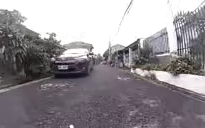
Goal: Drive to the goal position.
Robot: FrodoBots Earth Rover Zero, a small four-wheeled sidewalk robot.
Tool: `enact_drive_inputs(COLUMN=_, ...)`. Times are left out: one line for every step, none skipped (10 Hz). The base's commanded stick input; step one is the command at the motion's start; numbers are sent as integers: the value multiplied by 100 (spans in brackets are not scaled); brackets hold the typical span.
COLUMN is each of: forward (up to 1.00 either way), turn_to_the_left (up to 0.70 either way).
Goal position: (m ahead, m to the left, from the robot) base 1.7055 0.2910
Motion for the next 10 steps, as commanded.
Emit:
enact_drive_inputs(forward=100, turn_to_the_left=7)
enact_drive_inputs(forward=100, turn_to_the_left=12)
enact_drive_inputs(forward=100, turn_to_the_left=17)
enact_drive_inputs(forward=100, turn_to_the_left=22)
enact_drive_inputs(forward=100, turn_to_the_left=27)
enact_drive_inputs(forward=100, turn_to_the_left=32)
enact_drive_inputs(forward=100, turn_to_the_left=37)
enact_drive_inputs(forward=100, turn_to_the_left=40)
enact_drive_inputs(forward=100, turn_to_the_left=40)
enact_drive_inputs(forward=100, turn_to_the_left=40)
